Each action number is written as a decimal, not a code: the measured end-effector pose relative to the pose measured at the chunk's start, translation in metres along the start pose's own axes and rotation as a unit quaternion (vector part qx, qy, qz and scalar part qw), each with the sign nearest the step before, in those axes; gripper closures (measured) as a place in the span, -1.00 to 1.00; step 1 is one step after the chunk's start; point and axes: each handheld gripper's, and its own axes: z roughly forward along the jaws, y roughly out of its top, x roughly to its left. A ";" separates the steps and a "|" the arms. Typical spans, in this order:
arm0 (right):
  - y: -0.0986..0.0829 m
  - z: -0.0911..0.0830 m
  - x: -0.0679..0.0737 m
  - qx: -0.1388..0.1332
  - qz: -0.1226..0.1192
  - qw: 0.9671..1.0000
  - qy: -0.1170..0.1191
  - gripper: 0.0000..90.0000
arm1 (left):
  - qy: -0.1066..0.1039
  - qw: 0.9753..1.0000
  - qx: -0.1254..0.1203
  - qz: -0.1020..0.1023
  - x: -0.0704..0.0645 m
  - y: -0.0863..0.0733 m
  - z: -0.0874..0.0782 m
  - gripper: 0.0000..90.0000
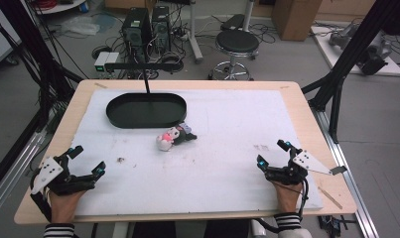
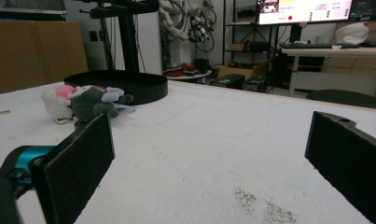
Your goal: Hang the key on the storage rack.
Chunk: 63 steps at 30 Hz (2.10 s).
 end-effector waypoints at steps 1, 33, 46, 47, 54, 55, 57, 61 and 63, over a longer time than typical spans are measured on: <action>0.000 0.000 0.000 0.000 -0.001 1.000 0.000 -0.99 | 0.000 1.000 0.003 -0.001 0.000 0.000 0.000 -0.96; 0.000 -0.001 0.000 -0.008 -0.002 1.000 -0.001 -0.99 | -0.015 1.000 0.013 -0.001 0.004 0.015 0.006 -0.96; 0.000 -0.001 0.000 -0.008 -0.002 1.000 -0.001 -0.99 | -0.072 0.995 0.061 0.027 0.002 0.059 0.040 -0.96; 0.000 -0.001 0.000 -0.009 -0.002 1.000 -0.001 -0.99 | -0.078 0.994 0.065 0.029 0.001 0.063 0.045 -0.96; 0.000 -0.001 0.000 -0.008 -0.002 1.000 -0.001 -0.99 | -0.103 0.988 0.110 0.041 -0.001 0.083 0.072 -0.96; 0.000 -0.001 0.000 -0.008 -0.002 1.000 -0.001 -0.99 | -0.103 0.987 0.117 0.041 -0.001 0.085 0.075 -0.96; 0.000 -0.001 0.000 -0.009 -0.002 1.000 -0.001 -0.99 | -0.111 0.984 0.135 0.039 -0.002 0.089 0.083 -0.96; 0.000 -0.001 0.001 -0.005 0.003 1.000 0.000 -0.99 | -0.122 0.977 0.165 0.049 -0.004 0.094 0.096 -0.96; 0.000 -0.001 0.001 -0.005 0.003 1.000 0.001 -0.99 | -0.127 0.975 0.173 0.049 -0.007 0.097 0.102 -0.96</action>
